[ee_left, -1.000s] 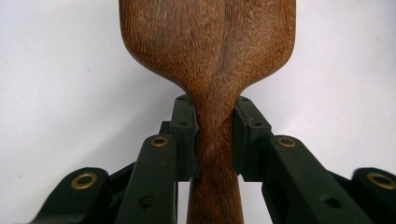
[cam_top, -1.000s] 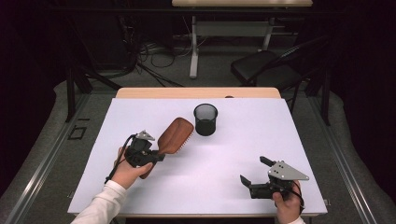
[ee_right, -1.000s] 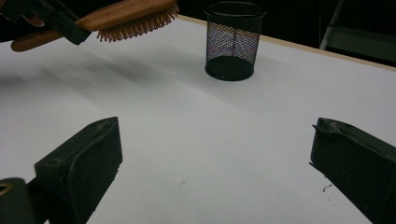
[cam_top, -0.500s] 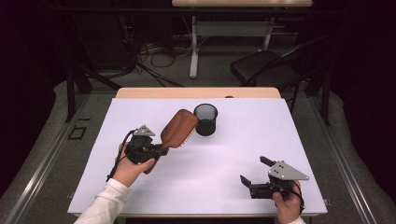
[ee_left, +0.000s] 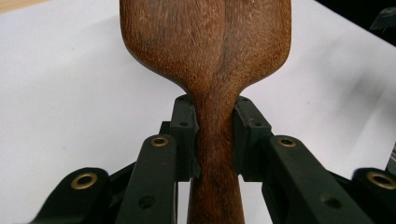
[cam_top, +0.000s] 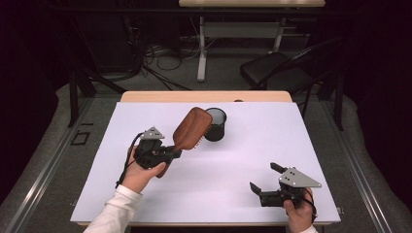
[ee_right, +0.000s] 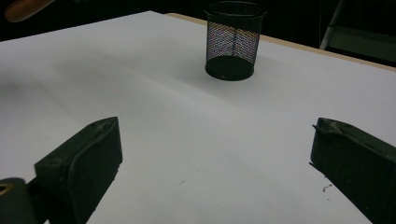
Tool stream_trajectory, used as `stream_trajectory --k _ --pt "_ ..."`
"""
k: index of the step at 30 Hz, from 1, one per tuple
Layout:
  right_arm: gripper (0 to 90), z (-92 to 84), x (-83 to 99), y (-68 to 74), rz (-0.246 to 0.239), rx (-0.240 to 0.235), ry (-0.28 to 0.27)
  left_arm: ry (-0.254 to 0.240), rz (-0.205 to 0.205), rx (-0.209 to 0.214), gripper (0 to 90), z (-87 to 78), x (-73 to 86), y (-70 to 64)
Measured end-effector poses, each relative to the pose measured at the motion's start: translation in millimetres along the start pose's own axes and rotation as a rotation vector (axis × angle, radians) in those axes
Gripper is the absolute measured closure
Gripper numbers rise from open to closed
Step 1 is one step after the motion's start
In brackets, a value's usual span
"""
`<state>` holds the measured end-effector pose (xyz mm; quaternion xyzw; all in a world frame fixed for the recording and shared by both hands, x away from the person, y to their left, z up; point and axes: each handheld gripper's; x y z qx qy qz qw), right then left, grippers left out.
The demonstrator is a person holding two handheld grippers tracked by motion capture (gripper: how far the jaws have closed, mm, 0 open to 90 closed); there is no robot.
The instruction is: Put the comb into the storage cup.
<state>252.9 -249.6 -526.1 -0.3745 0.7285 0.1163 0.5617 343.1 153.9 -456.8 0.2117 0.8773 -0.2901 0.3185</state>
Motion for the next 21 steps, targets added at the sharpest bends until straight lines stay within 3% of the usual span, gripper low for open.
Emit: stream_trajectory --k 21 --pt "1.8 -0.8 0.3 -0.9 0.0 0.002 0.0 -0.126 0.032 0.074 72.7 5.5 -8.0 -27.0"
Point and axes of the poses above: each handheld gripper's, and its own axes: z roughly forward along the jaws, x roughly out of its underside, y roughly to its left, and after that the axes turned 15 degrees about -z, right-handed
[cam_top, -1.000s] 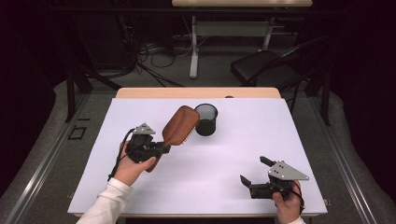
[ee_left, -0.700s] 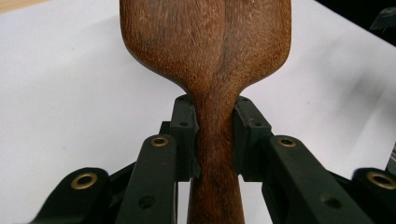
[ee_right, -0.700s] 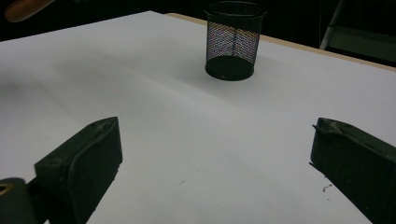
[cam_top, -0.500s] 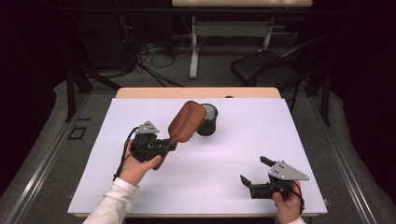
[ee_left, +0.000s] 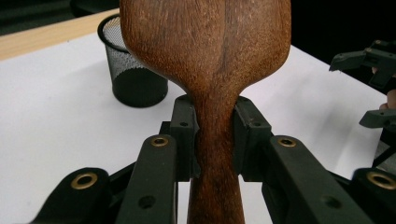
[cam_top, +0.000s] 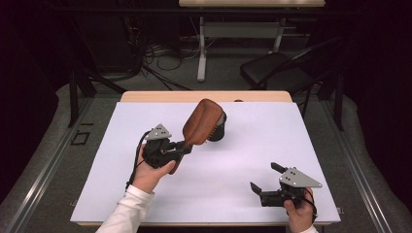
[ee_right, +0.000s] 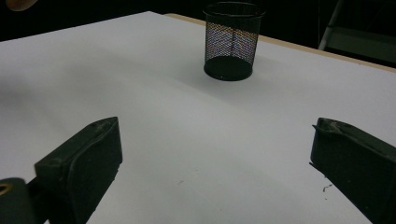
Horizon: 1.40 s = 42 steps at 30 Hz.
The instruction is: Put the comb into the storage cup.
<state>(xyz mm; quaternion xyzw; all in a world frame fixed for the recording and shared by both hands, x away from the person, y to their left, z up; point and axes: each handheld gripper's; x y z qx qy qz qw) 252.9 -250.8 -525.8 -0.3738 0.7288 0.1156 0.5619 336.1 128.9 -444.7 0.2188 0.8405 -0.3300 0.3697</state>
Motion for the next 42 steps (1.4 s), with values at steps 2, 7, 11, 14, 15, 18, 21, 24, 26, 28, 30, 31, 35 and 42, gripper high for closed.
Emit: stream_trajectory --k 2,7,11,14,15,18,21,24,26,28,30,31,35,42 --pt "1.8 -0.1 0.0 0.1 0.002 0.0 0.0 -0.018 0.005 0.001 72.8 0.6 -0.4 -2.1" --pt "1.8 -0.2 0.1 0.1 0.001 0.0 0.001 -0.057 0.019 -0.003 72.8 0.0 0.7 -4.9" --pt "1.8 0.3 0.3 0.3 0.001 0.003 0.002 -0.084 0.03 0.0 72.8 -1.7 2.8 -4.6" --pt "1.8 1.6 0.2 1.3 0.001 0.002 0.008 -0.106 0.03 0.004 72.7 -2.8 4.8 -4.4" --pt "1.8 2.1 0.0 2.0 0.004 0.001 0.01 -0.112 0.033 0.006 72.7 -3.3 5.8 -4.0" --pt "1.8 4.1 0.0 2.5 -0.006 -0.001 0.015 -0.129 0.029 0.014 72.8 -3.6 9.0 -2.2" --pt "1.8 5.8 0.2 1.4 0.003 -0.004 0.02 -0.137 0.023 0.014 72.8 -2.4 12.0 -0.2" --pt "1.8 7.3 -0.3 0.6 0.015 -0.002 0.025 -0.142 0.02 0.017 72.8 -1.3 15.5 2.0" --pt "1.7 8.7 -0.4 0.4 0.025 -0.005 0.028 -0.14 0.019 0.016 72.7 -0.4 17.8 2.6" --pt "1.6 10.0 -0.7 -0.1 0.036 -0.008 0.038 -0.137 0.024 0.017 72.8 0.4 19.1 2.5" --pt "1.0 11.5 -1.5 -0.7 0.059 -0.018 0.043 -0.137 0.023 0.021 72.8 0.4 19.7 2.3" --pt "0.0 12.6 -2.2 -1.0 0.065 -0.017 0.042 -0.137 0.023 0.024 72.8 0.2 19.8 2.4" --pt "0.0 15.6 -6.2 -3.0 0.09 -0.02 0.059 -0.137 0.022 0.027 72.8 -1.4 20.0 3.1" --pt "0.0 17.4 -16.1 -7.3 0.109 -0.02 0.071 -0.144 0.012 0.027 72.8 -2.9 20.2 4.5"
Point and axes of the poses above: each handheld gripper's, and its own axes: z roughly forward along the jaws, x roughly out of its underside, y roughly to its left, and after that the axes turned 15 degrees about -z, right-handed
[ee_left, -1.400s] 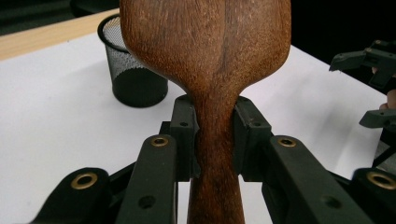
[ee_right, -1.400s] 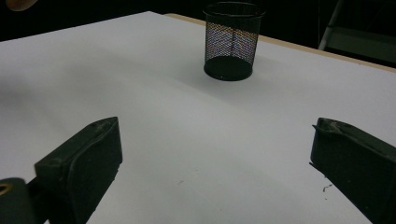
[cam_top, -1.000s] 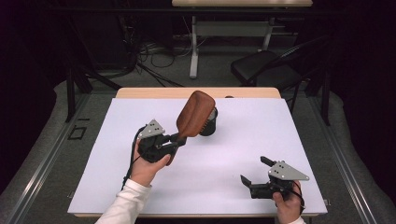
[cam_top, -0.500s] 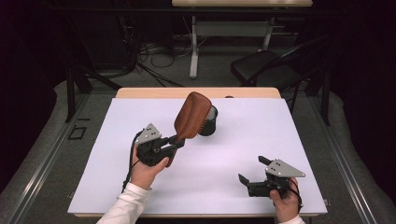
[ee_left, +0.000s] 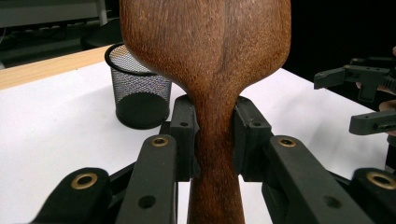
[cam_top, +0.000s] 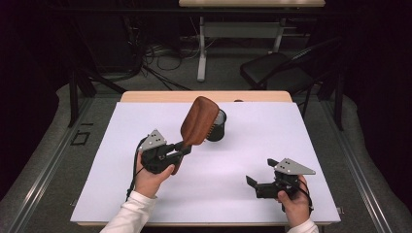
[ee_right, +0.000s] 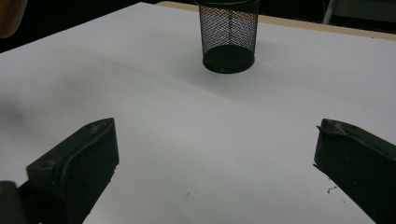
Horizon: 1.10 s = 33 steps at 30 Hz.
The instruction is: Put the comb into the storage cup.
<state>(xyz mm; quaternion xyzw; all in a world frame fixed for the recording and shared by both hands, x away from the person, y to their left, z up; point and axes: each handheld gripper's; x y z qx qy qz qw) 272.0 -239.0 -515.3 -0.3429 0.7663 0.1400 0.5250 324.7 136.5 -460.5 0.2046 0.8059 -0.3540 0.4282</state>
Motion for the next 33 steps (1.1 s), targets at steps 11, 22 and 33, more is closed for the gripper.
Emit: stream_trajectory --k 11,22,33 --pt "0.0 10.5 -33.2 -6.7 0.036 0.01 0.078 0.002 0.001 0.006 72.7 0.0 -0.3 0.7" --pt "0.0 19.8 -60.4 -10.5 0.016 -0.012 0.073 -0.004 -0.006 0.003 72.7 -0.1 0.0 2.9" --pt "0.0 32.6 -84.4 -10.5 0.024 -0.079 0.074 -0.004 -0.003 0.0 72.7 -0.3 1.0 4.2"
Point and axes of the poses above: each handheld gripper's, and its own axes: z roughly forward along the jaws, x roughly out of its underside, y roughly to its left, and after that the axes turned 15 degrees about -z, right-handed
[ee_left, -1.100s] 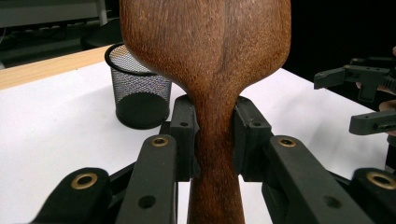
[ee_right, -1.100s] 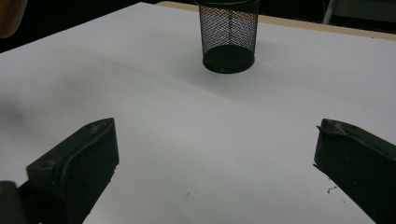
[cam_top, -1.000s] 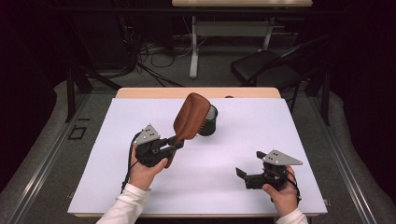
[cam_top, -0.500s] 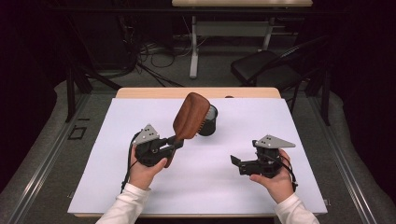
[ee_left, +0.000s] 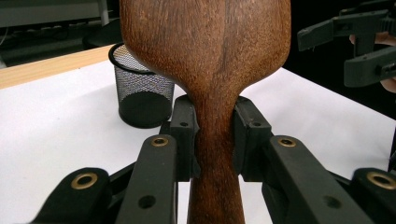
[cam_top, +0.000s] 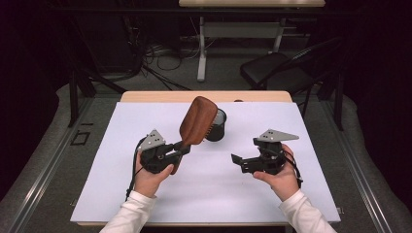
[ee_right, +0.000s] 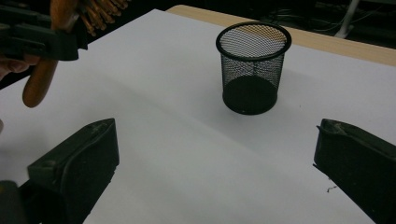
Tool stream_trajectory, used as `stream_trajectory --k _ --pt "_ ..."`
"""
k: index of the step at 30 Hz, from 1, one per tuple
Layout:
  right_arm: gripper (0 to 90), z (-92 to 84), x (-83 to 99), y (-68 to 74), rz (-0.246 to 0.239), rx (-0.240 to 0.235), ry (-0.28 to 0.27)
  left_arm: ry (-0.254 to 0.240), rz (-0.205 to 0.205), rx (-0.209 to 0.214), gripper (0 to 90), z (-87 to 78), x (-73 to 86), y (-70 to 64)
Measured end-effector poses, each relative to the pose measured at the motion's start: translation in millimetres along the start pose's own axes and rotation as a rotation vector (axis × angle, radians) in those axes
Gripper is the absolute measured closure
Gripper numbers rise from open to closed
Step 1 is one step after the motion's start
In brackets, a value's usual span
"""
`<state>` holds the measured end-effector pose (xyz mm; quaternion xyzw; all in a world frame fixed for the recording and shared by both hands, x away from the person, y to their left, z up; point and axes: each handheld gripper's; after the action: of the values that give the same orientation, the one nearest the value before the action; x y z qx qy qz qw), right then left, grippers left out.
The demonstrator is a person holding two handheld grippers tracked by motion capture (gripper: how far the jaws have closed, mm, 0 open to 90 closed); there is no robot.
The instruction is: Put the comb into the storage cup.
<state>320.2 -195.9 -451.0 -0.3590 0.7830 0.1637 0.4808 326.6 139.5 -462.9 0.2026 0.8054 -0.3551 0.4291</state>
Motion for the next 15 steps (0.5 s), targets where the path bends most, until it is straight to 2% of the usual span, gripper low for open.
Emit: stream_trajectory --k 8,15 --pt "0.1 7.1 -17.3 -3.2 0.03 -0.034 0.002 -0.002 -0.002 0.001 72.7 -0.1 0.3 0.9" --pt "0.2 12.0 -28.8 -4.3 0.03 -0.047 0.006 -0.002 -0.001 0.002 72.7 0.4 0.8 0.5"
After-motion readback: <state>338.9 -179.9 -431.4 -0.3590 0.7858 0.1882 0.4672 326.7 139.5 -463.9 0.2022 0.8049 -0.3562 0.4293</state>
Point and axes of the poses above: each handheld gripper's, and its own axes: z roughly forward along the jaws, x roughly out of its underside, y roughly to its left, and after that the axes turned 15 degrees about -z, right-handed
